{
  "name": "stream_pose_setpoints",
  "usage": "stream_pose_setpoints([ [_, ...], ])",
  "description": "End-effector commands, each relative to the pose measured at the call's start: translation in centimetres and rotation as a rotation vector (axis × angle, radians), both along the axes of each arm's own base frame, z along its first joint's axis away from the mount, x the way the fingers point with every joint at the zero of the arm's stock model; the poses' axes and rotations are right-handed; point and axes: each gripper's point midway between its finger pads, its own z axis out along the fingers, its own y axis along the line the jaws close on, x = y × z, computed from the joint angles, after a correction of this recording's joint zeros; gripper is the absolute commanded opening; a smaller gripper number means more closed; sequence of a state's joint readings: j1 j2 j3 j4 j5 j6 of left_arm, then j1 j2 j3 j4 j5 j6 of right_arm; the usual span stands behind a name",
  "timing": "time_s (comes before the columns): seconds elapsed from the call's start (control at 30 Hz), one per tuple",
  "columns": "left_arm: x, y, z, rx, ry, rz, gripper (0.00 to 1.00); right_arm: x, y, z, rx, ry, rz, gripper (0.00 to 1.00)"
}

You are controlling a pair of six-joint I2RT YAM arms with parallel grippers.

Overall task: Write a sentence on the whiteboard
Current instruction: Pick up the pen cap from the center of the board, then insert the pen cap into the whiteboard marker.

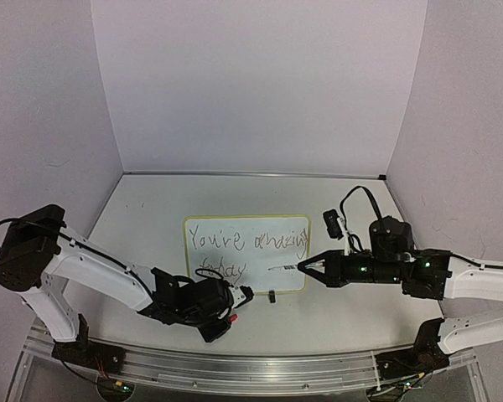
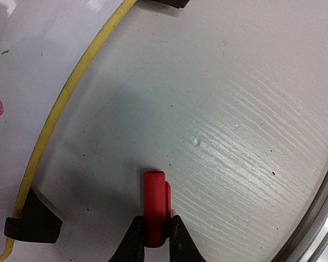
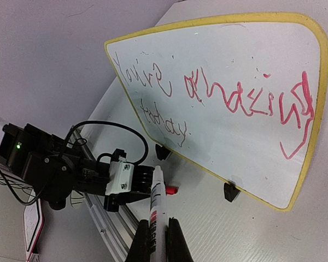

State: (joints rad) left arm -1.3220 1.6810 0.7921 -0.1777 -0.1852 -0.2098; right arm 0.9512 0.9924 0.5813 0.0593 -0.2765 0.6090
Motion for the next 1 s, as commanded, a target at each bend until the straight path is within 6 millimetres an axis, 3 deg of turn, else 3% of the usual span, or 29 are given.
stream_pose_setpoints([
  [0.0, 0.3, -0.8, 0.3, -0.02, -0.005, 0.002, 0.1, 0.4, -0.2, 0.8, 0.033, -0.017, -0.022, 0.0],
  [0.2, -0.1, -0.2, 1.5, -0.052, -0.007, -0.008, 0.0, 0.1, 0.0, -0.5, 0.005, 0.023, -0.012, 0.0],
  [0.4, -0.8, -0.7, 6.5, -0.24, -0.026, -0.054, 0.0, -1.8, 2.2, -1.5, 0.006, 0.118, 0.141, 0.0],
  [0.53, -1.5, -1.0, 8.5, -0.309, -0.006, -0.082, 0.0, -2.9, 3.1, -1.7, 0.026, 0.165, 0.218, 0.0],
  [0.73, -2.5, -1.6, 9.4, -0.359, 0.029, -0.133, 0.0, -3.8, 4.4, -0.8, 0.105, 0.203, 0.314, 0.0],
  [0.97, -3.2, -1.9, 10.6, -0.405, 0.039, -0.169, 0.0, -3.8, 5.0, -1.5, 0.114, 0.241, 0.337, 0.0],
])
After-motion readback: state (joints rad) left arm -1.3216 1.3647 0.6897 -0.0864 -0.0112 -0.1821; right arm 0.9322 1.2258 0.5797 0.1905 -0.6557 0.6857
